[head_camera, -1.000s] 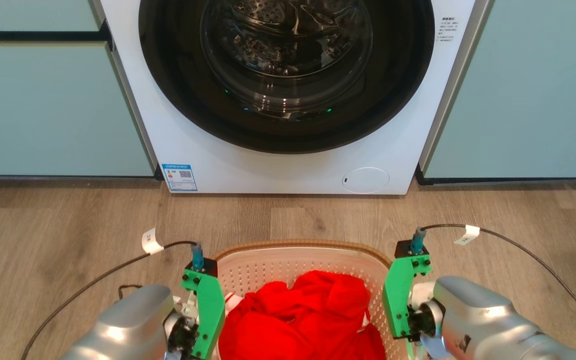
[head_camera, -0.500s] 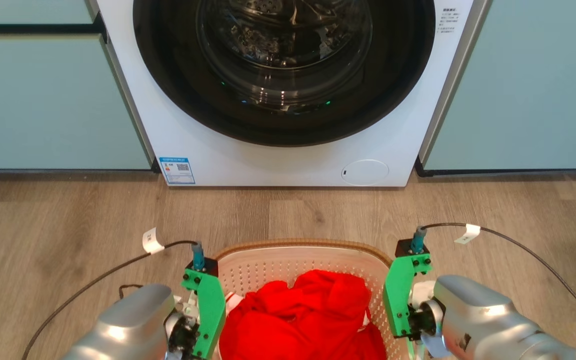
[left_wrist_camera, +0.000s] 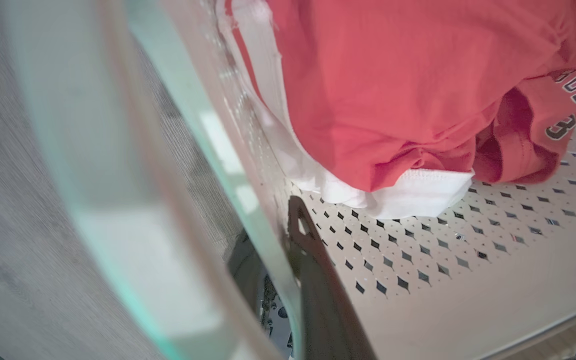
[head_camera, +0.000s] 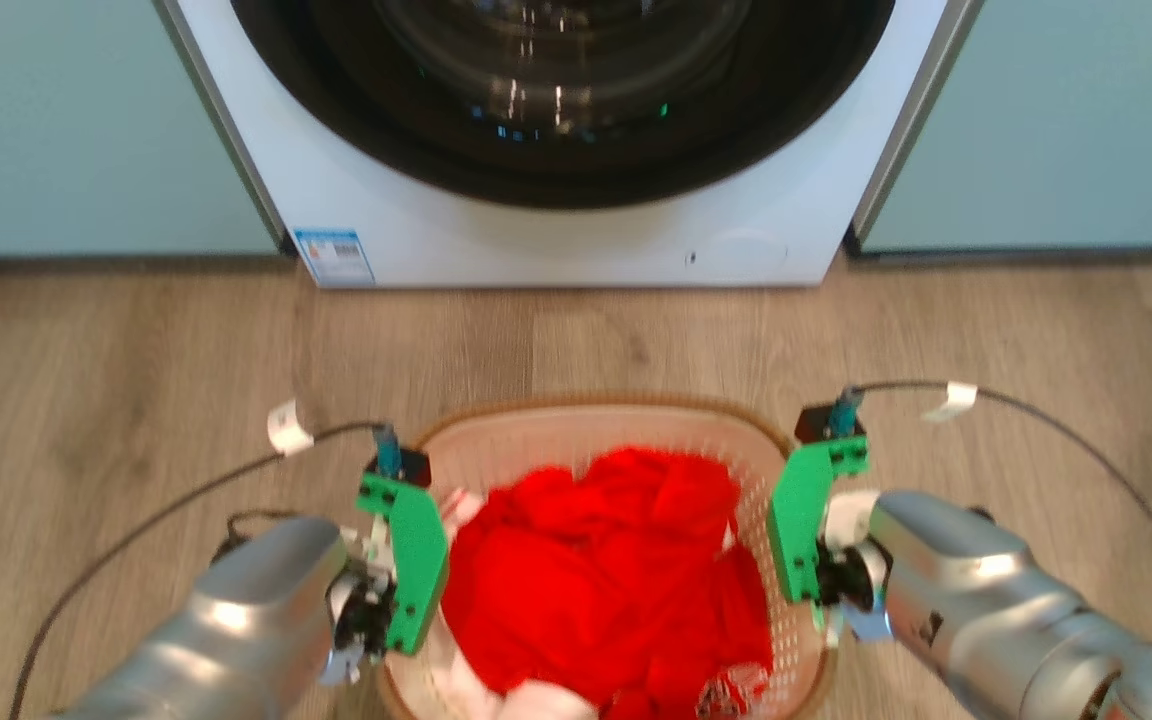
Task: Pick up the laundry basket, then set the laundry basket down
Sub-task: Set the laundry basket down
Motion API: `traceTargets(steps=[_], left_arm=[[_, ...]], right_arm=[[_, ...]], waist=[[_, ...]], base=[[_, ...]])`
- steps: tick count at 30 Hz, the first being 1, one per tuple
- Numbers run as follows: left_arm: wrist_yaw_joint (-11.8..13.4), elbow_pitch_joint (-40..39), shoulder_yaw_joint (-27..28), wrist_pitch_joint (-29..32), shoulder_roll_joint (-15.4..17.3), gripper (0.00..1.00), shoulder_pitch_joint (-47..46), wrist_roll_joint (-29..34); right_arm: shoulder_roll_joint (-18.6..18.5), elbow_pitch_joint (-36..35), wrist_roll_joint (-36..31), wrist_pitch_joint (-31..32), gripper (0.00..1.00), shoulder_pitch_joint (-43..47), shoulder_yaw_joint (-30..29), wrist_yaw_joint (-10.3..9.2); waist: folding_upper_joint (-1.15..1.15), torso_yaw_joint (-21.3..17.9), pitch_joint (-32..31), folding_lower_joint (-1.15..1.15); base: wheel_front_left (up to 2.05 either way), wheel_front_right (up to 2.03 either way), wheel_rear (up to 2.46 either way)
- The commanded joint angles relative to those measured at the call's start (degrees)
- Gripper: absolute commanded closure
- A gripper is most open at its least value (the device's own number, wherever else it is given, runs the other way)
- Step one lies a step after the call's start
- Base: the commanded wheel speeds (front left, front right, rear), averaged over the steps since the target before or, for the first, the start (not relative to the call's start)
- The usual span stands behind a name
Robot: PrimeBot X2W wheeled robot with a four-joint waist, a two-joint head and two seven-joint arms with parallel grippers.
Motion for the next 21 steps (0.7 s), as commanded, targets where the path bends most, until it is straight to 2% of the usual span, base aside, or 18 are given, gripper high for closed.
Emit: traceTargets(steps=[1, 21], left_arm=[[-1.47, -2.57, 0.45, 0.32, -1.65, 1.0, -3.46, 0.95], [-1.47, 2.02, 0.45, -11.9, -1.51, 1.0, -13.86, 7.09]], right_arm=[[1.6, -1.73, -0.97, -2.53, 1.0, -3.56, -0.37, 0.42], [1.6, 0.76, -3.59, -18.35, 1.0, -12.18, -1.12, 0.42]], waist=[[-0.01, -0.46, 4.3, 0.0], [-0.01, -3.29, 32.89, 0.0]], base=[[0.0, 0.0, 0.0], [0.0, 0.0, 0.0]])
